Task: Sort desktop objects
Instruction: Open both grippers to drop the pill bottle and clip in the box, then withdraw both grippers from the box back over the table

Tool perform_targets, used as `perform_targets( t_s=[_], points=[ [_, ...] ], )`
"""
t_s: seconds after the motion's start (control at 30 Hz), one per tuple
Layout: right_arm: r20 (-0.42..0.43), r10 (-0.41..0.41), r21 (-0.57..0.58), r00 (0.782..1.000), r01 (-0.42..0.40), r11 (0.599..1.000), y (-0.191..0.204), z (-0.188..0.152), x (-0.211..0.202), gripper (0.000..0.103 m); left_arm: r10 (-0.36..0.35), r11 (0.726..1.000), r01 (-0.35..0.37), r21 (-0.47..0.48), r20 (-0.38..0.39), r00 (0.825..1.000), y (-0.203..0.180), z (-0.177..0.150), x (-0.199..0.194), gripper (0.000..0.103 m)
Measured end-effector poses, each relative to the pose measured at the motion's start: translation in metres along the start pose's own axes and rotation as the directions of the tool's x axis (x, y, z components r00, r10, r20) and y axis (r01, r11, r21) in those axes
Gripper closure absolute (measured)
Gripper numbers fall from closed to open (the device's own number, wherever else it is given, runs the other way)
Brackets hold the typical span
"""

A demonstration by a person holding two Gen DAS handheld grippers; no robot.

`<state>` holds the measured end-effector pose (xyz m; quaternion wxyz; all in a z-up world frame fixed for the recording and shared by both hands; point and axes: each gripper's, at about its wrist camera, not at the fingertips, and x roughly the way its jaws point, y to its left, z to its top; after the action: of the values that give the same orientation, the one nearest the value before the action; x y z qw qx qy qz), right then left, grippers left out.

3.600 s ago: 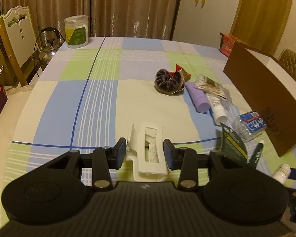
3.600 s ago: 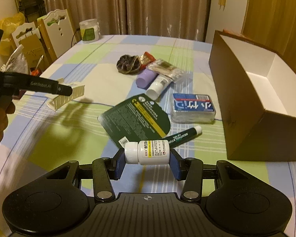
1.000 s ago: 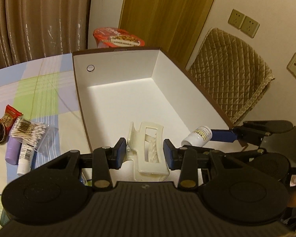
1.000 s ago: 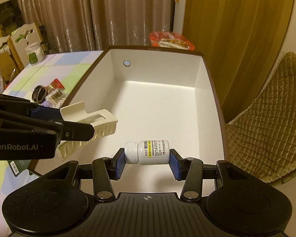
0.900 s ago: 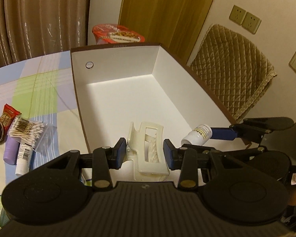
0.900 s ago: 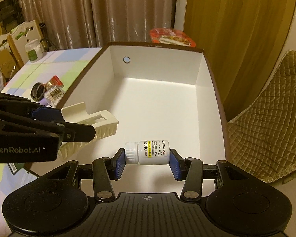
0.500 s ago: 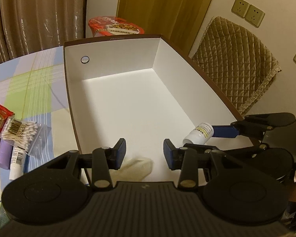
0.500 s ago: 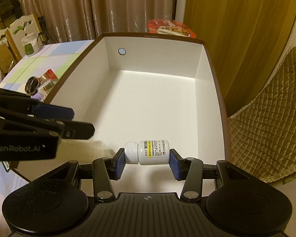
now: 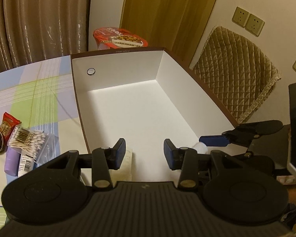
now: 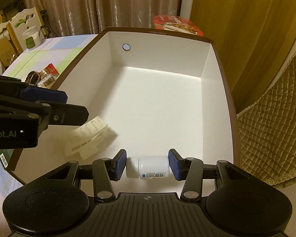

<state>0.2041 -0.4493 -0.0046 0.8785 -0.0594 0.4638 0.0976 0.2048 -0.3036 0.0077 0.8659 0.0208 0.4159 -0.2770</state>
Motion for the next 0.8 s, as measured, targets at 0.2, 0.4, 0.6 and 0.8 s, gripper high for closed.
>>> perform_targets(
  t_s=[0.2,0.4,0.6,0.8],
  points=[
    [0.020,-0.014,0.000,1.000,0.014,1.000,0.001,0.001,-0.003,0.056,0.011,1.000,-0.011,-0.012,0.016,1.000,0.004,0.000,-0.006,0.061],
    [0.042,-0.026,-0.006,0.999,0.026,1.000,0.004,-0.001,-0.008,0.056,0.015,1.000,-0.014,-0.022,0.038,0.999,0.008,-0.001,-0.014,0.059],
    [0.065,-0.030,-0.008,0.997,0.031,0.999,0.006,-0.003,-0.015,0.056,0.022,0.999,-0.020,-0.035,0.057,0.998,0.014,-0.004,-0.026,0.059],
    [0.102,-0.036,0.001,0.994,0.036,0.999,0.010,-0.002,-0.026,0.056,0.032,0.998,-0.028,-0.049,0.077,0.997,0.020,-0.007,-0.039,0.056]
  ],
)
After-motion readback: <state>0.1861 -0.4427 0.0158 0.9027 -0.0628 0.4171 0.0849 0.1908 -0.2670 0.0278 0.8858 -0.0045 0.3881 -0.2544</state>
